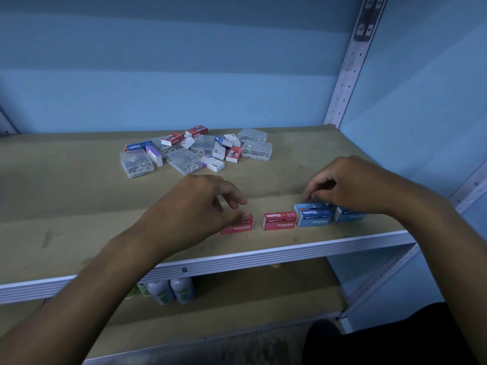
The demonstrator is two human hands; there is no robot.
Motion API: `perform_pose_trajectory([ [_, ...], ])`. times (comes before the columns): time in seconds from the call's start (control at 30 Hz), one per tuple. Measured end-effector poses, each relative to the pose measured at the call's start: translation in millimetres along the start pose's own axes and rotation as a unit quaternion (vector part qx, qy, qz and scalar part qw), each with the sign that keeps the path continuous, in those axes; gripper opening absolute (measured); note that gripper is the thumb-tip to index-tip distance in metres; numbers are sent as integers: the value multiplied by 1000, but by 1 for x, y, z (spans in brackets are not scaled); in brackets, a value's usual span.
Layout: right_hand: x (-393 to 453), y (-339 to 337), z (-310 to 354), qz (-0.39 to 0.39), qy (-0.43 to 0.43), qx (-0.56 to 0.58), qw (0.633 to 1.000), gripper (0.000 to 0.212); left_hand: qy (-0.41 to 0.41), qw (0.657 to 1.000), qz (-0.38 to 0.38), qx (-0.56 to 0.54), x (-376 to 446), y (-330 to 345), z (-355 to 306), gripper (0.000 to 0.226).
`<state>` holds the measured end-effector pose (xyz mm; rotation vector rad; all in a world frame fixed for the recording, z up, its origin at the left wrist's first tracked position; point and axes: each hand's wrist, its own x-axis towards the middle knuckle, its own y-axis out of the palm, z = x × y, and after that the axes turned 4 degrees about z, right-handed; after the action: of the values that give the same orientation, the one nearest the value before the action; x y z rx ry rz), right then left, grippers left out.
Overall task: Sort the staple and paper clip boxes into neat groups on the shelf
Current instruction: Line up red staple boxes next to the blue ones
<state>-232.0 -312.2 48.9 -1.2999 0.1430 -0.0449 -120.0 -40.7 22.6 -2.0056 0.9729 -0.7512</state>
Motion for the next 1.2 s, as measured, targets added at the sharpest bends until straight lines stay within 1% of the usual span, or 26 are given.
perform_pose_trajectory([
  [0.33, 1, -3, 3, 62, 5, -19, 998, 23, -8, 1000, -1, 3, 1, -3, 0, 24],
  [0.53, 2, -3, 3, 89, -3, -33, 995, 16, -8, 1000, -14, 1, 1, -3, 2, 21],
  [0.63, 8, 0, -1, 83, -1, -45, 996, 18, -7, 1000, -11, 0, 1, -4, 2, 23],
  [0.73, 14, 3, -6, 68, 11, -17, 997, 14, -8, 1000, -4, -3, 1, -5, 3, 25],
  [0.97, 19, 5, -8, 38, 3, 18, 999, 20, -8, 1000, -11, -9, 2, -6, 6, 22],
  [1.2, 22, 5, -9, 36, -2, 23, 999, 22, -7, 1000, -23, -11, 1, -9, 10, 21],
])
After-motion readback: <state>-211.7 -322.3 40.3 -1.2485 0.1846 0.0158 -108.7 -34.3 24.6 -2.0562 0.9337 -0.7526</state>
